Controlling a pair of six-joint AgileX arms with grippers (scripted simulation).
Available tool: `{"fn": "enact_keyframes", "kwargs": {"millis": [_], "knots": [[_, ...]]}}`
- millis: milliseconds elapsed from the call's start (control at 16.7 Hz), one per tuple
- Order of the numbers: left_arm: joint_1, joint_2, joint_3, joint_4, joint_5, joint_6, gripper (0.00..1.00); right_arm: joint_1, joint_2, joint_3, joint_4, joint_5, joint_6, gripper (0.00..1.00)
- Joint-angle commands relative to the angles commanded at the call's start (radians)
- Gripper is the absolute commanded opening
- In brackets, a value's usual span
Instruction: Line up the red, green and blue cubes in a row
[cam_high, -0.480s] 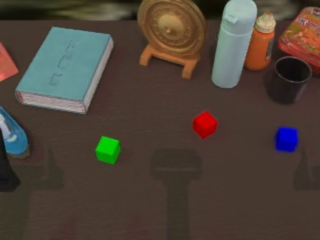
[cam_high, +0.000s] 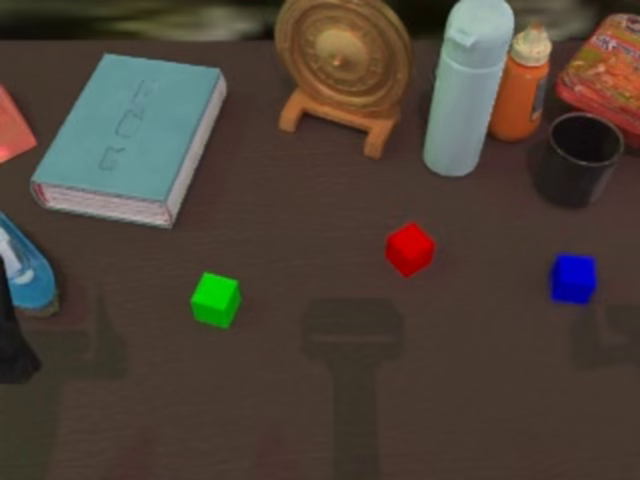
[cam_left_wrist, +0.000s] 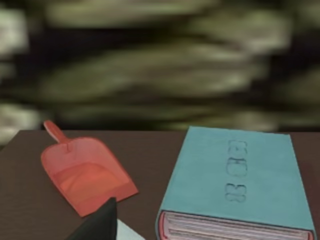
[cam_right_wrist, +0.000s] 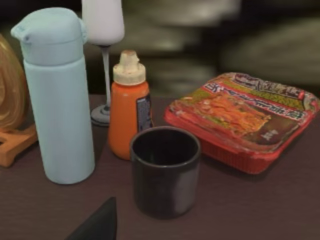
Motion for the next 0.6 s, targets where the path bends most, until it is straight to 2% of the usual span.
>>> {"fn": "enact_keyframes", "kwargs": {"millis": [240, 600], "knots": [[0.0, 0.0, 0.0, 0.0, 0.0, 0.0, 1.0, 0.079, 0.353, 0.332, -0.201, 0.003, -0.01, 1.0], [0.0, 0.0, 0.0, 0.0, 0.0, 0.0, 1.0, 0.221, 1.066, 0.932, -0.576, 0.005, -0.029, 1.0]]}}
